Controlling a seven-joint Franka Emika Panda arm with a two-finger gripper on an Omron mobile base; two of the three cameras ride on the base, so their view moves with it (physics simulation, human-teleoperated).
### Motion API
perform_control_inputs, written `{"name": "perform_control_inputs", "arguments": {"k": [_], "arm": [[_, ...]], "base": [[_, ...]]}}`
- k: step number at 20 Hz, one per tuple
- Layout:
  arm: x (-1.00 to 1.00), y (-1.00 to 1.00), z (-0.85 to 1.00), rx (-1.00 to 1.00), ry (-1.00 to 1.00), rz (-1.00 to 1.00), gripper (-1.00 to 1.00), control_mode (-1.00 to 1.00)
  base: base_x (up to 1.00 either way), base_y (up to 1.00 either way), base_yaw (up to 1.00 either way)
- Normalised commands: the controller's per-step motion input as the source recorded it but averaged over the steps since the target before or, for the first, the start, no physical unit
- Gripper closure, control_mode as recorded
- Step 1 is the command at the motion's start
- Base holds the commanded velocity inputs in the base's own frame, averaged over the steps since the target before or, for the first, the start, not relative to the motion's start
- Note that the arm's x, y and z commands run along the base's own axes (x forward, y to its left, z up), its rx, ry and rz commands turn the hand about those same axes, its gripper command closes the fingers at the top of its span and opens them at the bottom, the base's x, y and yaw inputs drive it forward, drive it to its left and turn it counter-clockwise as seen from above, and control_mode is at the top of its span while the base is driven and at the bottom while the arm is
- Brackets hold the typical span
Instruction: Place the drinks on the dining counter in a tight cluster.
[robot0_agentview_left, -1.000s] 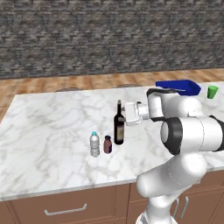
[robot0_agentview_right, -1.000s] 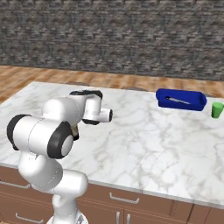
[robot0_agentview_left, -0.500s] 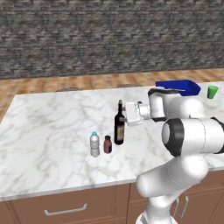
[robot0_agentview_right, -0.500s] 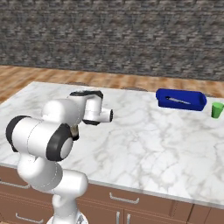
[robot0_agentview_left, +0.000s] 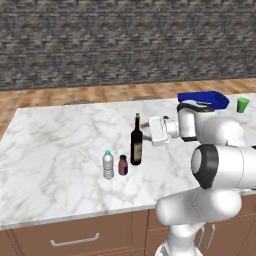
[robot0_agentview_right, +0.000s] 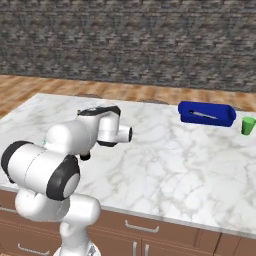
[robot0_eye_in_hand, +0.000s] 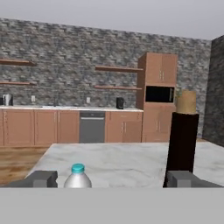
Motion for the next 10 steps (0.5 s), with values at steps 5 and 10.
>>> {"name": "perform_control_inputs", "arguments": {"k": [5,10], "arm": [[-0.24,-0.17,0.10,0.00,0.00,-0.06,-1.00,-1.00],[-0.29,-0.15,0.16,0.00,0.00,-0.13,-1.00,-1.00]], "base": [[0.00,0.00,0.00],[0.00,0.00,0.00]]}}
